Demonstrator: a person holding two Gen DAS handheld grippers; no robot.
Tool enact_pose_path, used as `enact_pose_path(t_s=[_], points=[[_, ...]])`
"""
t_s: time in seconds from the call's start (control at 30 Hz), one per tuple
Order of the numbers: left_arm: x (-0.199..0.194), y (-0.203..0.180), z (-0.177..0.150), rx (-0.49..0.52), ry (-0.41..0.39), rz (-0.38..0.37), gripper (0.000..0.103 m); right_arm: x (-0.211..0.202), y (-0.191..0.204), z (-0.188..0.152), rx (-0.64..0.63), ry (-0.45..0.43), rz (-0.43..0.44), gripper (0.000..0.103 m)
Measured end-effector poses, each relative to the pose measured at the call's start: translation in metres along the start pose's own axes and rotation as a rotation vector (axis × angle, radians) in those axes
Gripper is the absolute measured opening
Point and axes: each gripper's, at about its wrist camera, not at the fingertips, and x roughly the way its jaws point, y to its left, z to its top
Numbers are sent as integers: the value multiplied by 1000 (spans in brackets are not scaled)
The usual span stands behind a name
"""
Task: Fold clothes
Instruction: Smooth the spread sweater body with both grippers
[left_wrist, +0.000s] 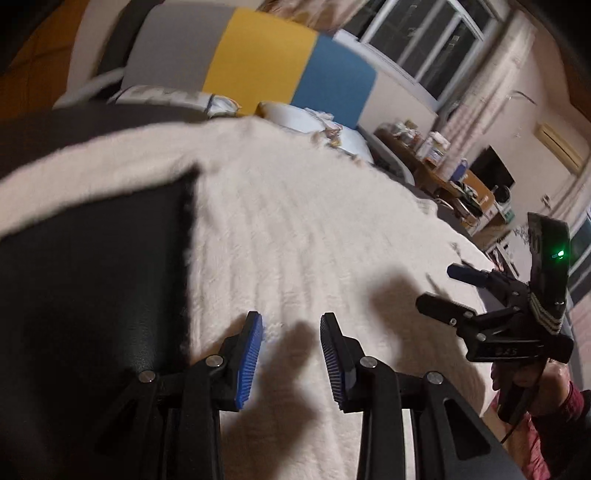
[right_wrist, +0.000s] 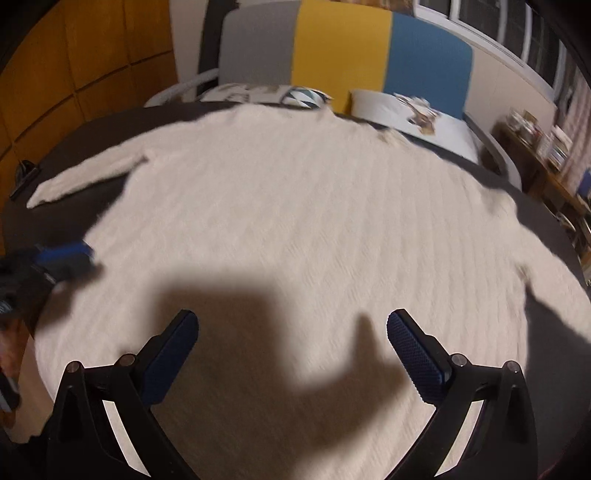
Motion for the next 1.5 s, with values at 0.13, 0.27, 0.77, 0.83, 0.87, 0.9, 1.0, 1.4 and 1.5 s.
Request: enact_pose_path(t_s=[0.13,0.27,0.77,0.83,0.87,0.9,1.0,1.4,1.5], points=[[-4,0,4,-3,-8,-6,32,28,-3,2,-4,76,-66,103],[-7,0,7,-7,-16,-12,32,28,-23,-10,85,10,13,103],[22,-28,24,138,8,173,34,-15,-65,-53,176,29,-31,103],[6,-43,21,156,-24,136,34,-21,-72,-58,212,6,-43,103],[-3,-50,17,168,-38,118,34,-27,-71,-59,208,9,-61,103],[-11,-58,9,190,-44,103,34,-36,-70,-62,199,-7,-63,103],[-28,-74,-17,223,-39,61,35,-56,-67,-79,181,-31,-38,103],[-33,-60,-59,131,-22,73,35,-78,-63,-131,191,-12,-43,103],[-40,-65,-63,181,-50,105,38,-85,-54,-116,157,-34,-40,103]])
